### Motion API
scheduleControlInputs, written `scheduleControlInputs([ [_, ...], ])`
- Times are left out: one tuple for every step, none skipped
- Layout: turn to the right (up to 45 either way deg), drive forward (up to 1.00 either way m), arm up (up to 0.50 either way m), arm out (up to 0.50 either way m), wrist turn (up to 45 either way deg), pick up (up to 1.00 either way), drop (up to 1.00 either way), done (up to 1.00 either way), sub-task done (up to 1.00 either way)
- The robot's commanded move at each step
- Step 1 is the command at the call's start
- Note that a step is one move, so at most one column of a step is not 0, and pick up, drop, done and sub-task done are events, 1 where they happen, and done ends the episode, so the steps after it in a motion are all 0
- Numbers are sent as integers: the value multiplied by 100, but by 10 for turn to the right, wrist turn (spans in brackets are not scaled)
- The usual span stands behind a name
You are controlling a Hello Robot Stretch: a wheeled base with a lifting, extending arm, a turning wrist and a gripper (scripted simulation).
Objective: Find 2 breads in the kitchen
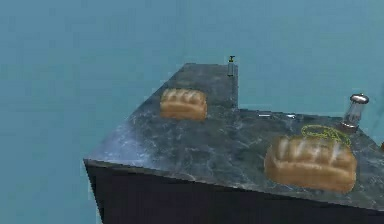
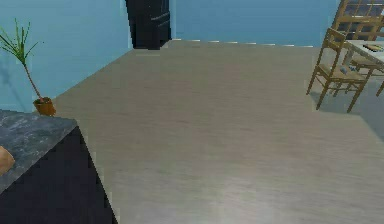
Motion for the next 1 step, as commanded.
scheduleControlInputs([
  [0,0,0,0,0,0,0,100,0],
])
